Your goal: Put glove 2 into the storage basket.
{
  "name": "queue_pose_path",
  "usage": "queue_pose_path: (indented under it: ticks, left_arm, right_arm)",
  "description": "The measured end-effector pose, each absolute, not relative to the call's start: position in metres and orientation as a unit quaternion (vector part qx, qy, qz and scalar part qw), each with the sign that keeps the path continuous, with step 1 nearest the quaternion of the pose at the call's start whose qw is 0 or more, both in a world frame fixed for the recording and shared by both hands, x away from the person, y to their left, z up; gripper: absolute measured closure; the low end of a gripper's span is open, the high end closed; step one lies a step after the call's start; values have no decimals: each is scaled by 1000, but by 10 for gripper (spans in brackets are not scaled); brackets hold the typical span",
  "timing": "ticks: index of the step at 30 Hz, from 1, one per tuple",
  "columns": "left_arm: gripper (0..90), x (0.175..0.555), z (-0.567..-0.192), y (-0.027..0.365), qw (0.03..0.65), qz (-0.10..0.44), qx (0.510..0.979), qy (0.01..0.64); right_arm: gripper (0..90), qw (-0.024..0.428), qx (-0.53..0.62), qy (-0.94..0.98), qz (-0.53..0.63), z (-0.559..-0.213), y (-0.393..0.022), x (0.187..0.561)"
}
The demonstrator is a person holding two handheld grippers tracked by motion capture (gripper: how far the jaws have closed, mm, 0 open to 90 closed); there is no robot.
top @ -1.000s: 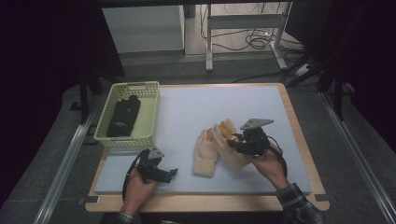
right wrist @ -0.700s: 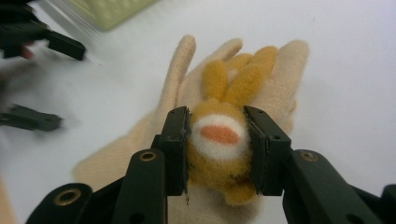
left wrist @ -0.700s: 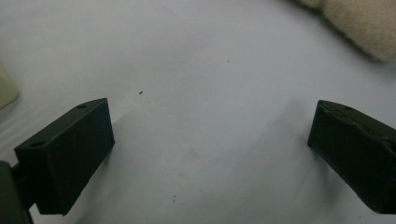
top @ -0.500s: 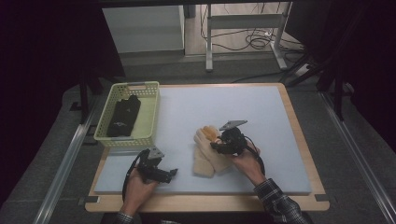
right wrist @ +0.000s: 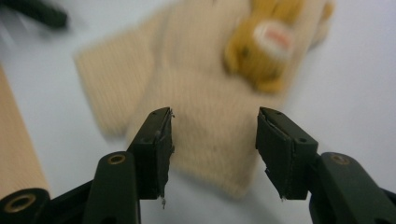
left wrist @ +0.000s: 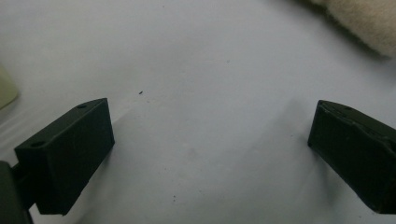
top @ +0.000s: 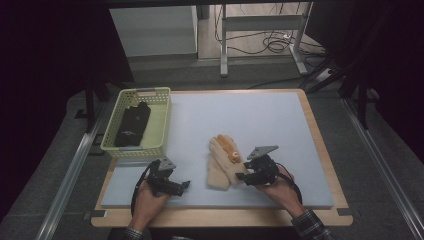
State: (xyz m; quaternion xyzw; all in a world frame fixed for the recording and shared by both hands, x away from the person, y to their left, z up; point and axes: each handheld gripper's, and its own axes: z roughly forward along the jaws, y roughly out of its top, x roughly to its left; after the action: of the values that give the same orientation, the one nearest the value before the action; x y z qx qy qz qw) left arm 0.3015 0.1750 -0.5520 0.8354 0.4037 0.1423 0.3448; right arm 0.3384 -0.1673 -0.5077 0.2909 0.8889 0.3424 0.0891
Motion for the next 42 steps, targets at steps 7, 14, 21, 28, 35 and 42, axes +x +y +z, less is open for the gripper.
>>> queue_pose_path:
  ticks: [7, 14, 21, 28, 35, 42]
  left_arm:
    - [5, 302, -552, 175, 345, 142, 835, 404]
    - [5, 301, -552, 174, 347, 142, 833, 406]
    - [5, 301, -552, 175, 346, 142, 834, 405]
    - [5, 301, -552, 175, 346, 142, 834, 405]
    - [6, 301, -552, 175, 345, 143, 835, 404]
    - [11, 298, -546, 178, 344, 142, 837, 401]
  right_arm:
    - [802, 105, 285, 889, 343, -516, -169, 332]
    - [805, 96, 284, 877, 375, -484, -168, 327]
    - [730, 66, 265, 887, 372, -471, -129, 319]
    - [533, 55, 260, 885, 381, -479, -130, 313]
    - [740, 47, 299, 878, 371, -498, -170, 323]
    - [745, 22, 271, 886, 376, -522, -133, 319]
